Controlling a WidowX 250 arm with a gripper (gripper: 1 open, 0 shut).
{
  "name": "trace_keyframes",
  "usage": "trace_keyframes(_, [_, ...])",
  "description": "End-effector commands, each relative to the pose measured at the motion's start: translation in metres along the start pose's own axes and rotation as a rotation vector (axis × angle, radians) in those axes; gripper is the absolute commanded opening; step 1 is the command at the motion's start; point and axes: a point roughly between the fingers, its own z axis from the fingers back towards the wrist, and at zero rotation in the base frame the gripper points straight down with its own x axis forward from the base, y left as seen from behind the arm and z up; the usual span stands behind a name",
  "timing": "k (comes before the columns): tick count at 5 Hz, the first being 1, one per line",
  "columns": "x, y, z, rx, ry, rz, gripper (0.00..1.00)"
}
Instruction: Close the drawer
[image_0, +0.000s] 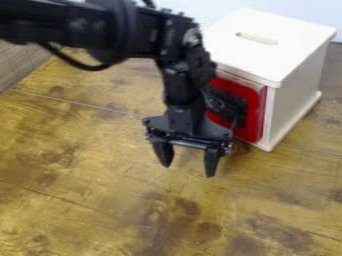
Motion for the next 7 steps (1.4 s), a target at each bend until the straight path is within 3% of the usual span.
trace_keyframes(1, [0.022, 0.007, 0.040, -0.017, -0.074, -0.008, 1.00])
trace_keyframes(2, [0.027, 0.014, 0.057, -0.024, -0.076, -0.028, 1.00])
trace_keyframes(3, [0.029, 0.026, 0.069, -0.027, -0.098, -0.036, 1.00])
trace_keyframes(5, [0.048, 0.037, 0.062, -0.023, -0.129, -0.018, 1.00])
trace_keyframes(6, [0.057, 0.044, 0.065, 0.002, -0.073, 0.026, 1.00])
trace_keyframes(7, [0.060, 0.051, 0.064, 0.002, -0.074, 0.065, 1.00])
